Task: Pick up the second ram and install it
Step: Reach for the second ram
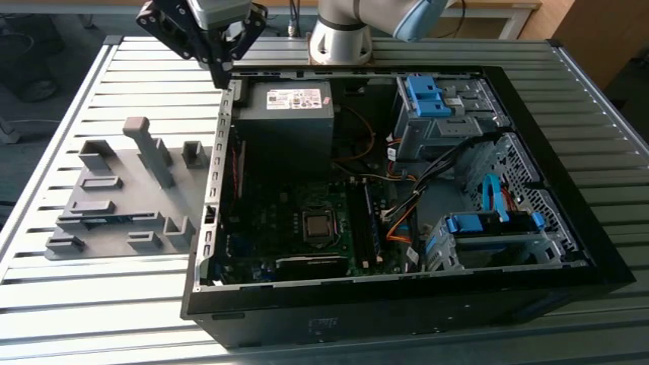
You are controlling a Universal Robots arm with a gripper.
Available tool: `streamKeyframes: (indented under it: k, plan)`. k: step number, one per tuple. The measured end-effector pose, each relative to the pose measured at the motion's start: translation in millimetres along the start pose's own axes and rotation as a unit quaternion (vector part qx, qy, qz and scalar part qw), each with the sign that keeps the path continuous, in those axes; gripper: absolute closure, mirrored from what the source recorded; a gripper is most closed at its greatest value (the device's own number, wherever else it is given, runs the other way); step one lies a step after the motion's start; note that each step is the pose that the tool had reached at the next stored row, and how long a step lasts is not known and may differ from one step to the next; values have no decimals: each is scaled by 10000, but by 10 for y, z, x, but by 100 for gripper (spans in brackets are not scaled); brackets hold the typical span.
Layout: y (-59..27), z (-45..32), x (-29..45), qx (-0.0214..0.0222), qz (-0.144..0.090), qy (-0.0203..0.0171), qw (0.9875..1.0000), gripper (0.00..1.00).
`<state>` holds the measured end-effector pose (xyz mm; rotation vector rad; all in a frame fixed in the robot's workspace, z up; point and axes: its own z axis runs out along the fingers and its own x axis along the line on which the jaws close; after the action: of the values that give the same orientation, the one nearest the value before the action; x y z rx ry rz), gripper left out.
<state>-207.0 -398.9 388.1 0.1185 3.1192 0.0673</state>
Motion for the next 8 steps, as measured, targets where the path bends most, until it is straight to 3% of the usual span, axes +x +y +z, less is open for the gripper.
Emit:
streamKeyframes:
  k: [8]
  plan:
    - [-2, 1, 27, 0, 0, 1, 10000, 89]
